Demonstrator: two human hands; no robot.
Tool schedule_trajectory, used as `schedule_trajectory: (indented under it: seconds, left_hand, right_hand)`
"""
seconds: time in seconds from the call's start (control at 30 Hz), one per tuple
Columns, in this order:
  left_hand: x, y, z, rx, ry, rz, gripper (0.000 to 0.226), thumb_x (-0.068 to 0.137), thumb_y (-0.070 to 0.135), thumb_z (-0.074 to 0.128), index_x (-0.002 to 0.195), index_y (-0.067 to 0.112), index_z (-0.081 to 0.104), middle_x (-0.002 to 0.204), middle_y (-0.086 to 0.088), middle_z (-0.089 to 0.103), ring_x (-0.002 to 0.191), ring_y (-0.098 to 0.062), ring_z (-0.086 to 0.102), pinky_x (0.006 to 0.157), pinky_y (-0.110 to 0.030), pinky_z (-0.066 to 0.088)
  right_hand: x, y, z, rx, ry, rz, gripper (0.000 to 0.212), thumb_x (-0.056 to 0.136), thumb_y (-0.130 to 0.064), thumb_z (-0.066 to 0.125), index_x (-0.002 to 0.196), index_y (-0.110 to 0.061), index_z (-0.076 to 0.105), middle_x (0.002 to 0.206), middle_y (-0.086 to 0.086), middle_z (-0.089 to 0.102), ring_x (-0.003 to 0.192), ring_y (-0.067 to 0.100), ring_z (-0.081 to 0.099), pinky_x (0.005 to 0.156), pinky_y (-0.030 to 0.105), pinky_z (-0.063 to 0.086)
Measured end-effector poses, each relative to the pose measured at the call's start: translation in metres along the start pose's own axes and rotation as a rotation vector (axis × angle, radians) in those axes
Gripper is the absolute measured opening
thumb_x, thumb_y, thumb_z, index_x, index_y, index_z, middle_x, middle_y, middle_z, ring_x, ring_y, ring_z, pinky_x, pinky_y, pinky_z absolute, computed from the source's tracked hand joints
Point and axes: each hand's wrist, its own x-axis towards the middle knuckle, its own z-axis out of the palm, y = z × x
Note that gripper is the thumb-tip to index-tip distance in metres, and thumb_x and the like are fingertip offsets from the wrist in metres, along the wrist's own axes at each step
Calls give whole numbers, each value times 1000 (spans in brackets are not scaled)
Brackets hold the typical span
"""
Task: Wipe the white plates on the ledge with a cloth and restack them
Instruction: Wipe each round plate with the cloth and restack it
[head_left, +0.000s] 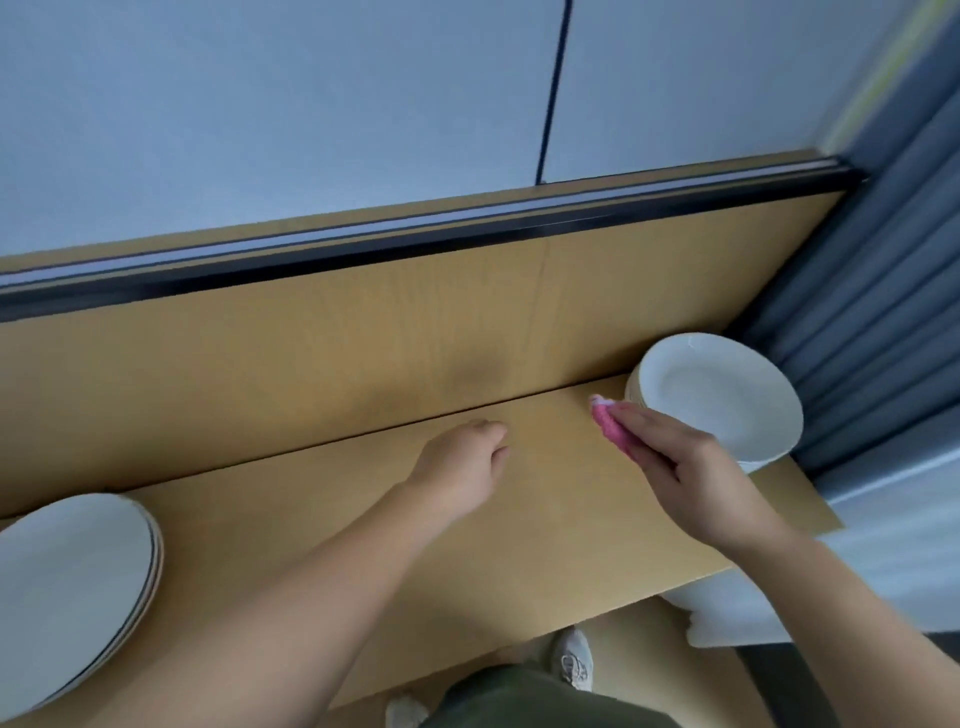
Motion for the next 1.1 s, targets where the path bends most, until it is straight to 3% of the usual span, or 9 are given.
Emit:
schedule_trajectory:
  seconds: [0.13,0.27,0.33,0.47,0.63,0.77,0.87,1.1]
  left_hand:
    - [42,55,25,-28,-31,65,24,97,31,45,105,13,58,99,-3,64,88,-26,60,73,-37,50]
    - [78,100,46,-73,-56,61,27,98,33,43,112,16,59,103,-2,64,92,-24,61,73,-31,48]
    - [95,118,55,-89,-48,21,30,99,36,43,115,16,58,102,-3,66,93,-26,62,76,-36,51]
    - [119,142,70,-109,-50,-83,28,99,40,43,110,17,53,87,-1,62,85,-26,61,66,-33,46]
    - [138,160,82,-257,-80,-228,41,97,42,47,129,17,51,104,-3,64,97,-24,61,75,-30,45]
    - [150,168,90,-384,-79,-384,25,93,30,57,114,16,60,103,-4,67,91,-23,63,74,-31,50]
    - [151,173,93,-522,-35,-455,13,88,13,52,98,11,60,90,-8,67,79,-29,66,72,-44,58]
    - [151,182,83,-430,31,-444,10,90,11,49,98,7,49,84,-2,57,79,-27,61,68,-40,55]
  right_hand:
    - [-16,34,-42,-51,58,50,37,98,-11,54,134,-14,58,135,-21,54,129,-6,46,108,16,35]
    - [-19,71,-74,-51,65,86,40,99,-8,54,137,-19,55,140,-15,53,133,1,45,111,29,38]
    - [-18,88,-89,-46,59,69,40,99,-8,54,138,-19,55,141,-13,53,134,5,45,112,34,39]
    - [-17,115,-111,-30,59,79,40,99,-6,53,138,-18,54,142,-11,52,135,8,44,112,41,39]
    - [-15,132,-121,-18,27,56,42,99,-4,53,139,-19,54,144,-10,51,136,8,43,113,41,37]
    - [-16,140,-125,-14,14,45,42,100,-4,52,139,-18,53,144,-10,51,137,10,42,114,41,36]
    - [-19,145,-127,-23,12,25,41,100,-3,51,139,-16,53,144,-9,51,136,10,43,114,41,36]
    - [-18,146,-134,-11,26,15,42,99,1,52,138,-14,54,143,-8,52,136,10,43,114,42,36]
